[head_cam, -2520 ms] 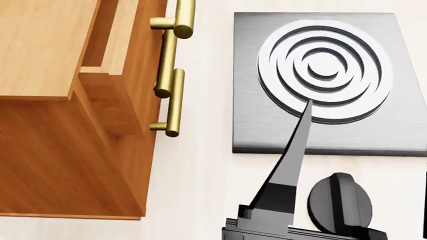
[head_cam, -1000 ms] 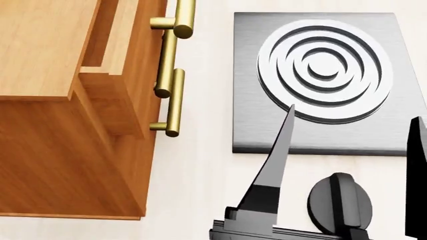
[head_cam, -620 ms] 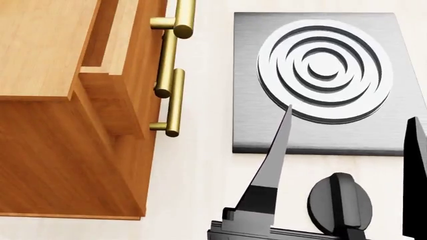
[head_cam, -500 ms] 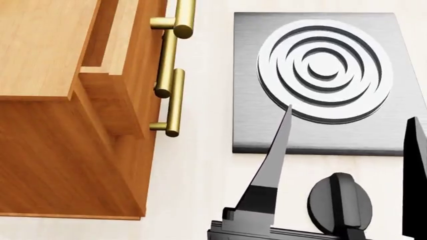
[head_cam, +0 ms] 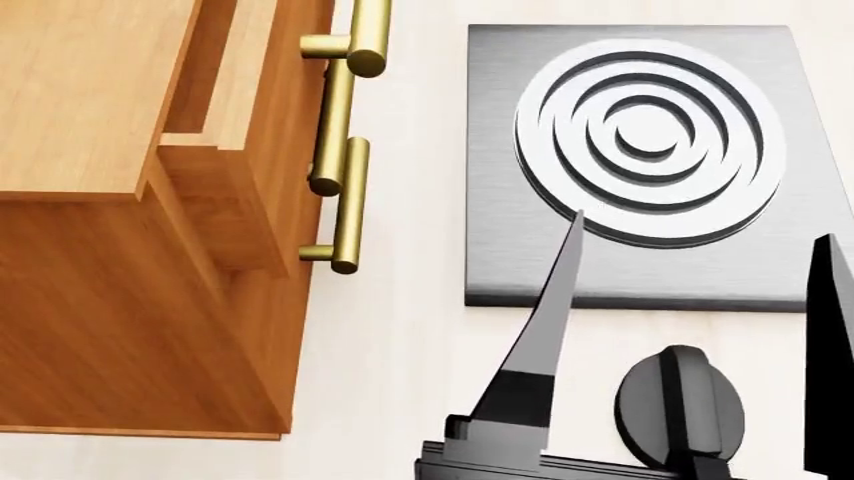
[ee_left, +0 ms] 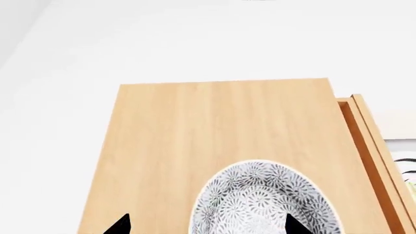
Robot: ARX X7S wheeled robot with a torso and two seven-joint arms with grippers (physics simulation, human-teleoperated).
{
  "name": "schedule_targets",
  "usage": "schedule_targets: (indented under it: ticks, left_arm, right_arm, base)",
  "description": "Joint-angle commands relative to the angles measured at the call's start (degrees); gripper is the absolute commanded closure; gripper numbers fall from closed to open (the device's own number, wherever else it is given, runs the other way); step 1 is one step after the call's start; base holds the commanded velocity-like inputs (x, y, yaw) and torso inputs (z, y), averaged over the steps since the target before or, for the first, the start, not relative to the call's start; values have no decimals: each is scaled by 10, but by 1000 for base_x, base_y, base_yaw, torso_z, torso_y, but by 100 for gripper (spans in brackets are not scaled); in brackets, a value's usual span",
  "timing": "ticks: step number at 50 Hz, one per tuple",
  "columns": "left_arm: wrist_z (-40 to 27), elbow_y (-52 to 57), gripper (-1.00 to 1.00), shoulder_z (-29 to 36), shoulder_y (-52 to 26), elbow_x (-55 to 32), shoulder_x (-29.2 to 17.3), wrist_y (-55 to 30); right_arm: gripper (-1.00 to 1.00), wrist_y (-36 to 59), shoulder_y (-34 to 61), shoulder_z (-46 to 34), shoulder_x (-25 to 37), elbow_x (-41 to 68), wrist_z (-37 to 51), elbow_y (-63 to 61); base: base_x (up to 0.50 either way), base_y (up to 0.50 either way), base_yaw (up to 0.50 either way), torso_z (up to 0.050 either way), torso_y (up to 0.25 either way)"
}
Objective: Pick the akita bowl on the wooden cabinet and place it on the plate.
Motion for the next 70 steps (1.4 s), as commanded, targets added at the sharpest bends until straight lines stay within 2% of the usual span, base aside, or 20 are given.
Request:
schedule_targets:
  ticks: [1, 6, 13, 16, 17, 21, 27, 31, 36, 44, 45, 50, 56, 67, 70]
  left_arm:
    - [40, -22, -100, -77, -9, 109, 17, -5]
    - [49, -36, -100, -103, -8, 151, 16, 7]
    - [28, -38, -100, -139, 3, 152, 11, 10]
    - [-31, -50, -100, -227, 6, 145, 6, 12]
    - [-16, -45, -100, -204, 10, 147, 8, 9]
    - [-15, -37, -100, -212, 22, 141, 7, -1]
    - [4, 0, -100, -191, 44, 126, 7, -23]
    - [-4, 7, -100, -182, 52, 111, 5, -24]
    - [-44, 26, -100, -181, 70, 68, -5, -24]
    - [-82, 50, -100, -125, 85, -17, -23, -24]
    - [-75, 59, -100, -93, 91, -34, -26, -24]
    - [-84, 70, -100, -44, 100, -80, -36, -22]
    - [-93, 71, -100, -25, 100, -110, -44, -21]
    - [-14, -15, -100, 56, 78, -101, -31, 30]
    - [-13, -12, -100, 57, 82, -102, -32, 33]
  right_arm:
    - [-100, -3, 0, 0, 2, 0, 2, -1]
    - [-100, -3, 1, -2, 2, -1, 2, -1]
    - [-100, -4, 0, -4, 1, -1, 0, 4]
    - [-100, -5, 0, -3, 1, 0, -1, 5]
    - [-100, -5, 0, -3, 1, -1, -1, 5]
    - [-100, -6, 0, -2, 2, -1, -1, 4]
    - [-100, -5, -1, -4, -1, -2, -3, 6]
    - [-100, -7, -2, -4, -2, -3, -5, 10]
    - [-100, -10, -4, -4, -3, -3, -7, 14]
    - [-100, -10, -5, -3, -2, -3, -6, 13]
    - [-100, -10, -5, -2, 0, -3, -5, 10]
    - [-100, -9, -5, -3, -4, -3, -7, 16]
    - [-100, -8, -5, -3, -4, -4, -7, 14]
    - [-100, -9, -5, -1, -7, -3, -10, 19]
    - [-100, -9, -5, -1, -7, -3, -10, 18]
  base:
    - [0, 0, 0, 0, 0]
    - [0, 0, 0, 0, 0]
    - [0, 0, 0, 0, 0]
    - [0, 0, 0, 0, 0]
    - [0, 0, 0, 0, 0]
    - [0, 0, 0, 0, 0]
    - [0, 0, 0, 0, 0]
    - [0, 0, 0, 0, 0]
    - [0, 0, 0, 0, 0]
    - [0, 0, 0, 0, 0]
    - [0, 0, 0, 0, 0]
    - [0, 0, 0, 0, 0]
    - [0, 0, 0, 0, 0]
    - [0, 0, 0, 0, 0]
    - [0, 0, 0, 0, 0]
